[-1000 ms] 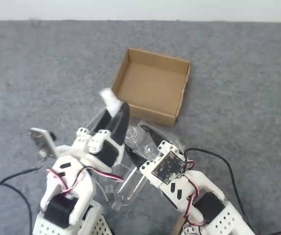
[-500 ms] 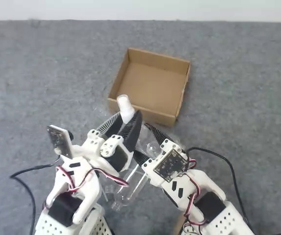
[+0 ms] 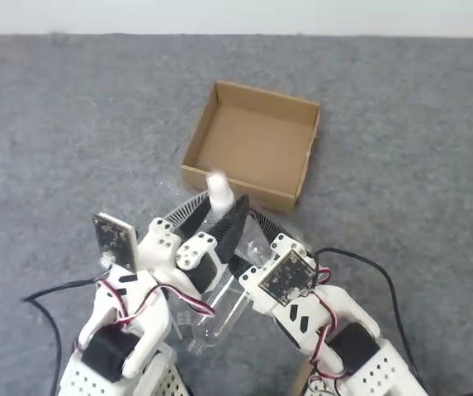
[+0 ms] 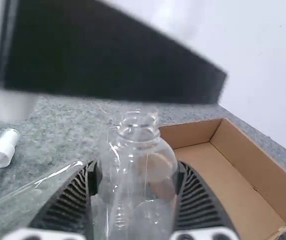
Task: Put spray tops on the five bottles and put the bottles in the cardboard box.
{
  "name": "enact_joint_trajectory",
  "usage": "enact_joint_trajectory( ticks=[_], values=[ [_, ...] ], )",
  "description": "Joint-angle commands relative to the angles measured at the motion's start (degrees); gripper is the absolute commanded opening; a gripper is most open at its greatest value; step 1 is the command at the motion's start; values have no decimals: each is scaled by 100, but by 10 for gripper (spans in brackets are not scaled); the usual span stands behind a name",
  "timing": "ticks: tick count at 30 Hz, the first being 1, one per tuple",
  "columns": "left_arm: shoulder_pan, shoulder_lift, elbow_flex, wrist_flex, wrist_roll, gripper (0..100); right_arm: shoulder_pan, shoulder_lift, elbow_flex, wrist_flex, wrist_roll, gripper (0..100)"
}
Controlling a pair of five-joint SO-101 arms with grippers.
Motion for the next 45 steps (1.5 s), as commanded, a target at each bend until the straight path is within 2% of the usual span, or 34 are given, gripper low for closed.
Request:
enact_joint_trajectory(
  ticks=[1, 7, 13, 20, 23, 27, 29, 31, 37, 45],
  values=[
    [0, -97, -409, 475, 185, 198, 66, -101, 44, 13, 70, 6],
    [-44, -97, -884, 1029, 519, 198, 66, -101, 44, 22, 70, 6],
    [-615, -97, -927, 862, 695, 198, 66, -101, 44, 22, 70, 6],
    [-633, -97, -910, 853, 747, 198, 66, -101, 44, 31, 70, 6],
    [-633, -97, -901, 826, 730, 148, 66, -101, 62, 31, 70, 6],
    [-624, -97, -901, 800, 703, 11, 40, -101, 88, 31, 97, 6],
    [-624, -88, -875, 738, 571, 14, 31, -101, 88, 31, 105, 6],
    [-571, -79, -804, 730, 440, 13, 31, -101, 97, 31, 105, 6],
    [149, -79, -576, 730, 176, 13, 22, -101, 53, 268, 105, 6],
    [220, -79, -532, 633, 114, 14, 22, -101, 79, 277, 114, 6]
  ],
)
